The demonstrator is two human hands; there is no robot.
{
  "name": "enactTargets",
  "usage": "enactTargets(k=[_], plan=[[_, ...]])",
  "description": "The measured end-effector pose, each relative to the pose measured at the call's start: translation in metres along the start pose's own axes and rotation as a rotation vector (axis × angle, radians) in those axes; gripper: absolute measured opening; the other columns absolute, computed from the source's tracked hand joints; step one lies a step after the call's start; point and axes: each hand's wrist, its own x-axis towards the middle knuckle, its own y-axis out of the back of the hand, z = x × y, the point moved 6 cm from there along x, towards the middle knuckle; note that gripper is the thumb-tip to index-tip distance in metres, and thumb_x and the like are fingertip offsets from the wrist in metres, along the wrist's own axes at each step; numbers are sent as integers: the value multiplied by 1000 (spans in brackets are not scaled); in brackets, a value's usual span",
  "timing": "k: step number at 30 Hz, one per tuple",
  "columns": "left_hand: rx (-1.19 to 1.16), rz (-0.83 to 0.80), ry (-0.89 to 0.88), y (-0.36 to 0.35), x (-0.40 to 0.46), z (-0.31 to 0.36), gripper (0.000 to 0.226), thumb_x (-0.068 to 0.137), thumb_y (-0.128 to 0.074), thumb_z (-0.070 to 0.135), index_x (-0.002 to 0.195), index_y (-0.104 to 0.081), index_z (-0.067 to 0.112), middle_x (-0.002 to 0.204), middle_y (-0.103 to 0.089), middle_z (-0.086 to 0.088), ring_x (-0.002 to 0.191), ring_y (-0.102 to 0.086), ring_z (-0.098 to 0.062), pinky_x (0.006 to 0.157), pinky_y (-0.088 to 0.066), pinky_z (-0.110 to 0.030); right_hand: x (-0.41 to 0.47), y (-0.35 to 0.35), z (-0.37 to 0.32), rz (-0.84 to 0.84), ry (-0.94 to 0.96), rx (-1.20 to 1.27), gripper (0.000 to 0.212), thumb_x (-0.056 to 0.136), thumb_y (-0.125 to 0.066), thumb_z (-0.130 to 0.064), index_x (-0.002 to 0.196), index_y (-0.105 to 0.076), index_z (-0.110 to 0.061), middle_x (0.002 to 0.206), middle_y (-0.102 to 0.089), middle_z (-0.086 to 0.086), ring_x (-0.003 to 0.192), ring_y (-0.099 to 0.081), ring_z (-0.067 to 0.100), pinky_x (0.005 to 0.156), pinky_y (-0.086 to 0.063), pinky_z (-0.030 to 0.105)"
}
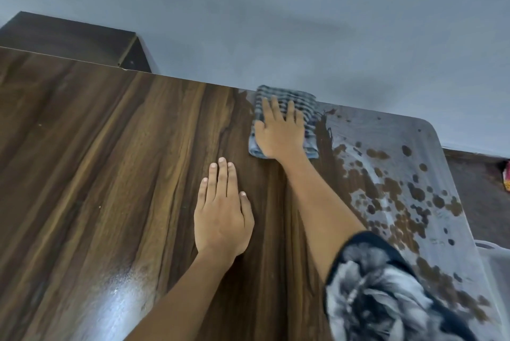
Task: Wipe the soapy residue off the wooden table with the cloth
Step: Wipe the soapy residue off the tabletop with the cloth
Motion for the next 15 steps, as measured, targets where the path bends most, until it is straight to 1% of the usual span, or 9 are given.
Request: enactTargets(k=[2,5,7,8,10,11,12,13,15], plan=[[12,4,-2,0,0,-1,58,92,-19,31,143,-27,5,151,-27,-10,141,-21,-21,113,-15,-36,3,-2,-24,18,71,-7,58,101,-17,-41,151,1,-19,159,3,2,144,7,33,115,5,45],[8,0,-12,1,0,-1,58,93,-19,31,143,-24,5,152,-25,-10,142,-19,-21,114,-14,-36,-30,-4,-34,94,252,-76,57,100,-19,-40,151,-6,-19,159,-6,0,145,-1,30,115,2,41],[10,3,-16,2,0,-1,58,93,-18,32,144,-25,5,152,-25,-11,142,-19,-22,114,-15,-37,-60,-3,-23,132,342,-47,57,96,-19,-41,150,-17,-22,157,-18,-2,144,-11,27,115,-5,38],[6,3,-16,2,0,0,58,93,-18,32,143,-26,4,152,-25,-11,141,-20,-22,114,-16,-37,-72,-2,-14,147,347,-6,57,93,-24,-40,148,-26,-24,154,-25,-2,143,-18,25,115,-11,38],[-4,4,-12,2,0,0,59,92,-18,32,143,-27,4,152,-25,-11,141,-20,-23,114,-16,-37,-78,2,5,194,262,81,52,86,-35,-37,135,-45,-25,144,-43,-2,136,-34,24,109,-26,40],[-8,6,-10,2,0,0,59,92,-18,32,143,-27,4,152,-26,-11,141,-20,-23,114,-16,-37,-72,6,10,239,195,107,51,80,-36,-36,126,-53,-24,135,-51,0,128,-44,25,102,-33,41],[-12,10,-10,1,0,0,59,92,-18,32,143,-27,4,152,-25,-11,141,-20,-22,115,-16,-37,-62,9,11,272,132,116,51,76,-36,-38,119,-57,-21,126,-56,3,119,-49,27,95,-37,41],[-17,13,-13,1,0,0,59,92,-19,32,143,-27,4,152,-25,-11,142,-19,-22,115,-15,-36,-48,12,9,287,72,114,51,76,-38,-39,118,-57,-18,124,-56,6,115,-50,29,92,-37,41],[-26,15,-17,-1,-1,0,59,92,-20,31,143,-27,4,152,-25,-11,142,-18,-22,115,-14,-36,-14,12,-2,247,-34,117,52,81,-45,-40,127,-50,-15,130,-49,8,118,-43,31,96,-31,41]])
